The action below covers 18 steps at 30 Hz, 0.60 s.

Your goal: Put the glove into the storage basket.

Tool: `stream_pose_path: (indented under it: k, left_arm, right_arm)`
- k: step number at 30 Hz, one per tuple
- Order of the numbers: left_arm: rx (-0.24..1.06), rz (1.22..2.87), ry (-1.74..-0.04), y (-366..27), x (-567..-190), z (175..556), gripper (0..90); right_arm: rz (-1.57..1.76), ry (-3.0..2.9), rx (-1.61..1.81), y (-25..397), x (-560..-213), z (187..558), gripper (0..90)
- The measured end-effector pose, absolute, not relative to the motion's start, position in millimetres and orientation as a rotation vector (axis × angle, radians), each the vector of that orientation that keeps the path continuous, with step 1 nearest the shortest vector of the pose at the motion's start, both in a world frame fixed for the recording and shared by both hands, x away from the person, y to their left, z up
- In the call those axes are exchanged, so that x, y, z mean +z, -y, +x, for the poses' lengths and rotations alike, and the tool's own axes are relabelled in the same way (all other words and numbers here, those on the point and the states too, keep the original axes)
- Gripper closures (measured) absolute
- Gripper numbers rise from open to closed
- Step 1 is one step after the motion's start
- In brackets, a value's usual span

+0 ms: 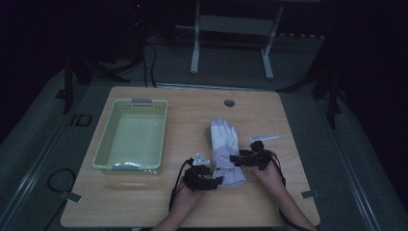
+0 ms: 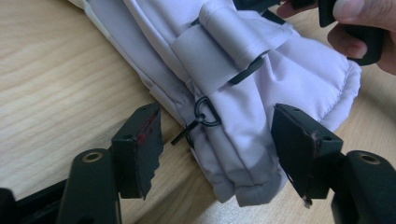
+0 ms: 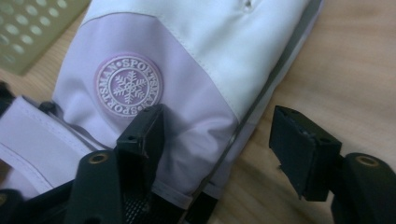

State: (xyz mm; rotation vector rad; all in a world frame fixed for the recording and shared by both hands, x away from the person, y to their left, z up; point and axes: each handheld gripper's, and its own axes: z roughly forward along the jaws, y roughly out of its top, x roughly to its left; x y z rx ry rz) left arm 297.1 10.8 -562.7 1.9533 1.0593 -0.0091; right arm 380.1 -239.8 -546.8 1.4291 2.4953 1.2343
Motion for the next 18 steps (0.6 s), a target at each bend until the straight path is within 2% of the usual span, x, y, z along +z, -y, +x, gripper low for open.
stream_pose_path:
  k: [2, 4, 5, 6, 9, 12, 18]
  left_arm:
    - [-0.047, 1.956, -1.054, -12, -565, 300, 38.8]
    - [-0.087, 1.958, -1.045, -13, -566, 303, 42.2]
    - [-0.087, 1.958, -1.045, -13, -566, 303, 44.8]
    - [-0.12, 1.969, -1.024, -12, -566, 305, 50.8]
    - [-0.126, 1.985, -1.02, -12, -560, 305, 66.9]
    - [-0.131, 2.025, -1.021, -12, -553, 307, 73.1]
    - [-0.118, 2.054, -1.002, -13, -545, 307, 74.6]
  right_arm:
    - [1.492, -2.516, 1.272, 243, -551, 384, 37.7]
    - [1.511, -2.547, 1.339, 246, -554, 387, 45.0]
    - [1.511, -2.547, 1.339, 246, -554, 387, 45.0]
    - [1.542, -2.578, 1.385, 247, -556, 388, 59.0]
    - [1.472, -2.575, 1.314, 243, -547, 382, 75.9]
    - [1.334, -2.525, 1.175, 229, -533, 368, 78.7]
    - [1.238, -2.468, 1.106, 218, -520, 357, 79.0]
